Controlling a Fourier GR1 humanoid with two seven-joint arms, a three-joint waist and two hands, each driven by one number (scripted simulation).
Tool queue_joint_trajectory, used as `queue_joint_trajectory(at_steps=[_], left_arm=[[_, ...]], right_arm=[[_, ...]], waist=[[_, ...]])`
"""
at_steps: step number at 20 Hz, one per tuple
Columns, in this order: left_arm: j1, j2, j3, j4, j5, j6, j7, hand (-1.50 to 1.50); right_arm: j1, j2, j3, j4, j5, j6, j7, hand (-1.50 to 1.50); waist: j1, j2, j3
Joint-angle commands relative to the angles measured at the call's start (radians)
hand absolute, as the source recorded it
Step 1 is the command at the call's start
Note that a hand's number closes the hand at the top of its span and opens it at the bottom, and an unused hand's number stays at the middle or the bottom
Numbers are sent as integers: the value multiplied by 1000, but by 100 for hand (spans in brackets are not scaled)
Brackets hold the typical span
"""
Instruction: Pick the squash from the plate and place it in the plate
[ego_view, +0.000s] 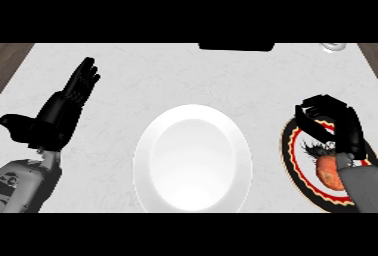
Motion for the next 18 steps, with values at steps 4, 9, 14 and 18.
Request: queue_joint_trajectory(at_steps=[4, 9, 14, 18], left_arm=[[-26, 46, 82, 5, 17, -5, 12, 0], [15, 23, 88, 9, -18, -12, -7, 0], [36, 24, 91, -37, -4, -19, 28, 0], [52, 5, 70, -34, -26, -4, 12, 0]], right_arm=[[-2, 273, -34, 69, 157, -495, -138, -150], [38, 248, 13, -66, 310, -562, -56, -150], [66, 168, 54, -193, 603, -409, 341, -150], [32, 86, 21, -170, 620, -141, 572, -150]], waist=[[-19, -5, 12], [-40, -12, 9], [-54, -21, 4], [-56, -21, 1]])
